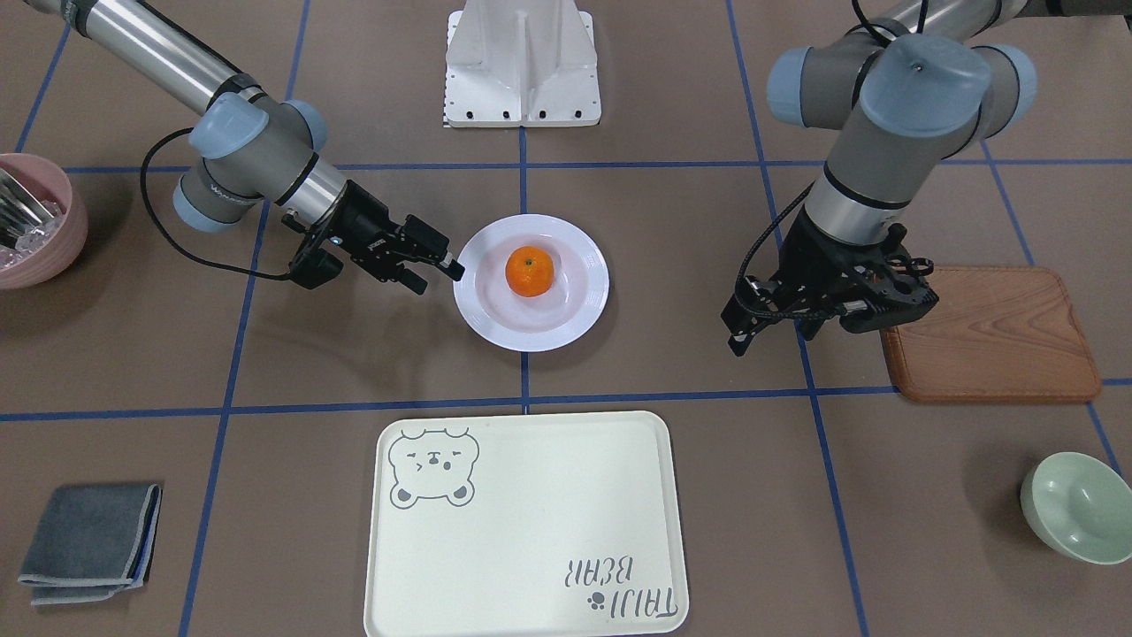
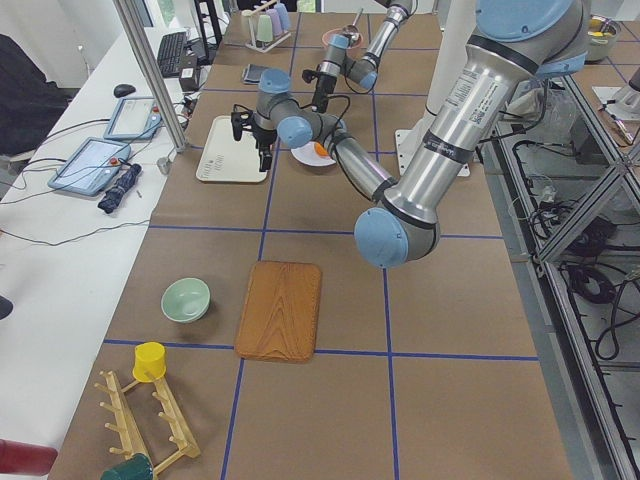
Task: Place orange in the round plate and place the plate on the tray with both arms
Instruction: 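Release the orange and withdraw the left gripper while the right gripper grasps the plate rim, then lift the plate with the right gripper and carry it onto the cream bear tray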
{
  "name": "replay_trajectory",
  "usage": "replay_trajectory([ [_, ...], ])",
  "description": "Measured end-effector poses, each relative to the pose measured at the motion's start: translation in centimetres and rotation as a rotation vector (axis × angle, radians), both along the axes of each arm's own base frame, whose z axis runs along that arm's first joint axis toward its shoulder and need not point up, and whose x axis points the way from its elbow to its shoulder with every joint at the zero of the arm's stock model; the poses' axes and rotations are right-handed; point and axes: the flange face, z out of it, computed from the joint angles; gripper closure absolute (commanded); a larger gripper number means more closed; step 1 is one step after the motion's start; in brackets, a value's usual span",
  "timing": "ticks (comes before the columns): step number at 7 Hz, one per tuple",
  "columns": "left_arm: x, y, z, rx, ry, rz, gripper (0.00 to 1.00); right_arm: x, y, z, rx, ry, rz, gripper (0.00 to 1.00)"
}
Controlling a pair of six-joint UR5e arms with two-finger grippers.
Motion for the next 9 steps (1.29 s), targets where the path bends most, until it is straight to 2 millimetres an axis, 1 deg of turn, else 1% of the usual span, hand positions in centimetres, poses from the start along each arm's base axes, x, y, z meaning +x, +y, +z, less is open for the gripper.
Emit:
replay_trajectory([
  [2,-1.0,-0.4,1.3,0.017,-0.038,0.023,0.02,-2.0,1.6,-0.7,0.003,-0.018,0.006,0.00],
  [3,-1.2,-0.5,1.5,0.014,-0.045,0.024,0.02,-2.7,2.0,-0.5,0.000,-0.013,0.004,0.00],
  [4,-1.3,-0.5,1.6,0.013,-0.047,0.024,0.02,-3.2,2.1,-0.3,-0.002,-0.009,0.003,0.00],
  [6,-1.3,-0.5,1.7,0.009,-0.051,0.024,0.02,-4.0,1.8,-1.1,-0.004,-0.017,0.004,0.00],
  [9,-1.2,-0.5,1.7,-0.001,-0.059,0.026,0.02,-4.7,2.0,-1.7,-0.007,-0.025,0.001,0.01],
])
